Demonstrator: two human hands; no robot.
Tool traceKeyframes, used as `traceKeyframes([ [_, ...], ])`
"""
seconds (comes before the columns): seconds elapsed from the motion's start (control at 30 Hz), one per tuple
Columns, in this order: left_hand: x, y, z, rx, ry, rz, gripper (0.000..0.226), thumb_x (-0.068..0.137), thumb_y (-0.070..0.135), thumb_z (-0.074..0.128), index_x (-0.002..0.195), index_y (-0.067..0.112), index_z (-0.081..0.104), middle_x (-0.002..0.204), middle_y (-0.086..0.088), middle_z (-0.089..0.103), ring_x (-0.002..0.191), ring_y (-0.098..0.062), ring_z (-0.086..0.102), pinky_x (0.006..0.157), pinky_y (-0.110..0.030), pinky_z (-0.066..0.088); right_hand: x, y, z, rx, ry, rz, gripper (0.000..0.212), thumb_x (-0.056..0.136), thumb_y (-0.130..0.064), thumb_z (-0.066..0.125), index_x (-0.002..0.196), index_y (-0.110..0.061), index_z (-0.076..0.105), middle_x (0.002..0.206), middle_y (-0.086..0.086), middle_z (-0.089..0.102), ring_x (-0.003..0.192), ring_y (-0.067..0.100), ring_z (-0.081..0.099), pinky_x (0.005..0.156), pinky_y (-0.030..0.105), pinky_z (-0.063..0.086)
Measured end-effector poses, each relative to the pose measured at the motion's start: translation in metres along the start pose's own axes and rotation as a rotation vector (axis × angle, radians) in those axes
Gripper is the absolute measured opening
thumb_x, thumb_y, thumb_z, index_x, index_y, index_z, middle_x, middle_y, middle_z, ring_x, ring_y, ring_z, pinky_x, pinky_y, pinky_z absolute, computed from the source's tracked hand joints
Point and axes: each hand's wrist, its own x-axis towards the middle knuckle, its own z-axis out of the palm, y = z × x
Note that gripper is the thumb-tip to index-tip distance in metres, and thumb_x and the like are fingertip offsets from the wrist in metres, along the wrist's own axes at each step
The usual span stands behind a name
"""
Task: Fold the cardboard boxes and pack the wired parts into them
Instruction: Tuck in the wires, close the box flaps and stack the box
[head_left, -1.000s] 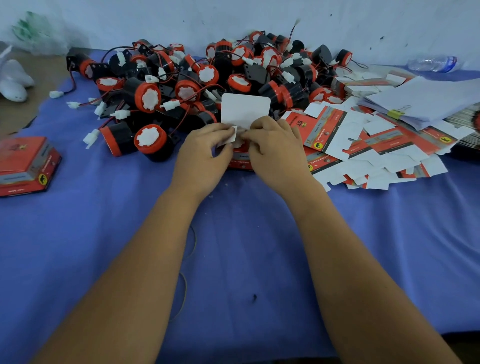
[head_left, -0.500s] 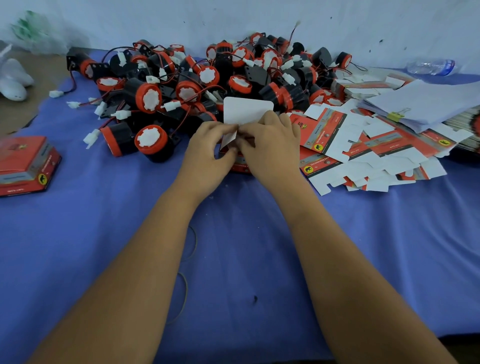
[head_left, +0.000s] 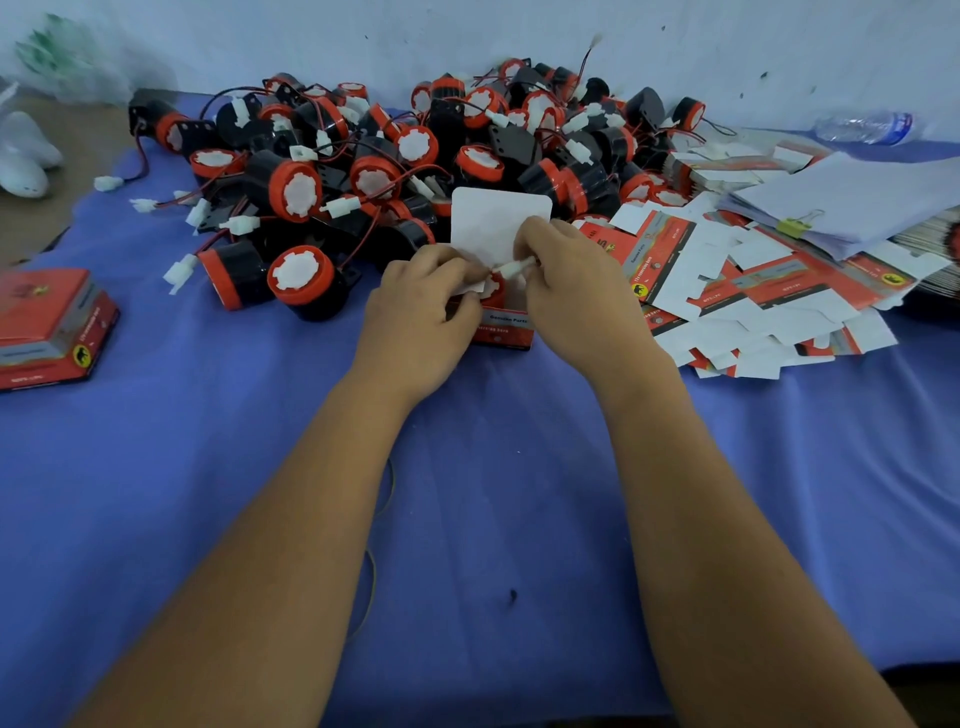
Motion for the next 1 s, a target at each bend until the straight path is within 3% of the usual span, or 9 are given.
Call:
traceKeyframes([
  [0.17,-0.001,0.001,0.001,0.08,0.009,0.011,0.032,0.099,0.021,0.046,0.125,0.023,0.064,0.135,0.006,0.053,0.116,-0.026,0.042,0.093,-0.038,0.038,-0.001,0.002,0.0,0.034,-0.005,-0.008,0.014,0.089,0.0,0.04,0.088,-0.012,0.047,0.091,0.004,0.048,0.079,0.022,0.045,0.058,0.028,0.03],
  [0.33,-0.002,0.004,0.001,0.194,0.029,0.029,0.037,0.096,0.026,0.038,0.122,0.019,0.065,0.13,0.002,0.055,0.112,-0.028,0.041,0.089,-0.042,0.039,-0.001,0.005,-0.002,0.063,0.007,-0.014,0.016,0.087,0.002,0.04,0.091,-0.006,0.053,0.092,0.006,0.052,0.082,0.025,0.048,0.067,0.037,0.04],
  [0.63,-0.004,0.008,0.004,0.335,0.079,0.047,0.04,0.094,0.03,0.034,0.116,0.017,0.065,0.122,0.0,0.058,0.111,-0.028,0.043,0.09,-0.038,0.03,0.0,0.004,-0.001,0.01,0.015,-0.021,0.016,0.092,0.001,0.039,0.091,-0.006,0.053,0.097,0.009,0.053,0.083,0.026,0.049,0.07,0.04,0.043],
  [0.73,-0.004,0.008,0.003,0.33,0.076,0.081,0.035,0.094,0.025,0.04,0.118,0.016,0.063,0.123,-0.002,0.057,0.115,-0.026,0.043,0.092,-0.036,0.03,-0.001,0.003,-0.002,0.001,0.009,-0.04,0.017,0.093,0.0,0.039,0.093,-0.003,0.055,0.098,0.011,0.054,0.084,0.027,0.05,0.071,0.04,0.044],
  [0.83,-0.003,0.01,0.001,0.284,0.077,0.105,0.028,0.092,0.019,0.047,0.109,0.01,0.067,0.12,-0.004,0.059,0.118,-0.026,0.045,0.094,-0.034,0.03,-0.001,0.003,-0.003,-0.003,-0.003,-0.06,0.018,0.093,0.001,0.039,0.095,-0.002,0.057,0.1,0.013,0.054,0.085,0.029,0.051,0.073,0.042,0.045],
  [1.0,-0.004,0.014,-0.003,0.1,0.054,0.239,0.029,0.085,0.003,0.049,0.104,0.005,0.071,0.11,-0.005,0.068,0.108,-0.026,0.053,0.094,-0.034,0.041,-0.002,0.004,0.001,-0.006,0.02,-0.119,0.02,0.093,0.001,0.043,0.094,0.001,0.062,0.105,0.013,0.049,0.083,0.03,0.051,0.069,0.042,0.044],
])
